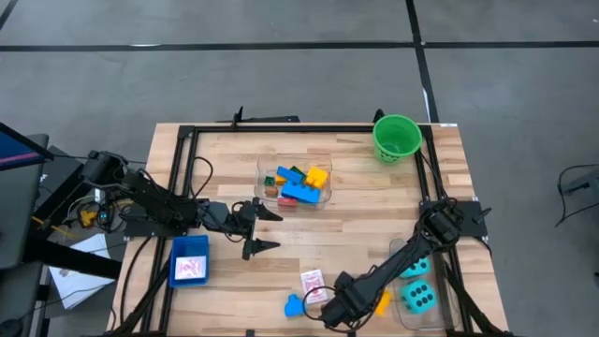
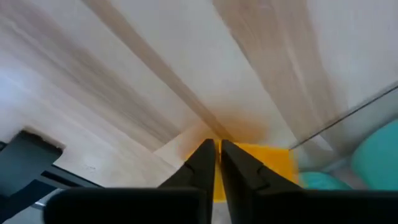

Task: Pick & Place Toys
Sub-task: Put the yellow game piece into the top transparent bin

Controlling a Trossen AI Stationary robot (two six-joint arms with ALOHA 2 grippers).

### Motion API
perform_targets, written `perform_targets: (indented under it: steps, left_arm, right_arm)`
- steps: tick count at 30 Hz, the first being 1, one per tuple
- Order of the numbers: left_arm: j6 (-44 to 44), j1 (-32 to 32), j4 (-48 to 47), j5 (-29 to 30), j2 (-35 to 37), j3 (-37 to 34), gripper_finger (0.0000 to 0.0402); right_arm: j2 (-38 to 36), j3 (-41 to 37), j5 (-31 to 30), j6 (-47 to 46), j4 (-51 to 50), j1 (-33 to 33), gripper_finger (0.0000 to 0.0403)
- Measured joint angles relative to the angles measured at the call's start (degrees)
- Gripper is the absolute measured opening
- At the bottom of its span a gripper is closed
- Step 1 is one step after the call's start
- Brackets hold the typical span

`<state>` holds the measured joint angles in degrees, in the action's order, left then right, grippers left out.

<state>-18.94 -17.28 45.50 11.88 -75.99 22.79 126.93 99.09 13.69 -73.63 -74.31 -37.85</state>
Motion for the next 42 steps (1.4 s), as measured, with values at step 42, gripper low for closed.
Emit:
perform_targets:
  steps: [42]
  left_arm:
    - [0.0,0.0,-1.7,-0.6,0.0,0.0,0.0398]
  right_arm:
    - [-0.2,21.7,-45.0,27.6,-7.7,18.0,0.0]
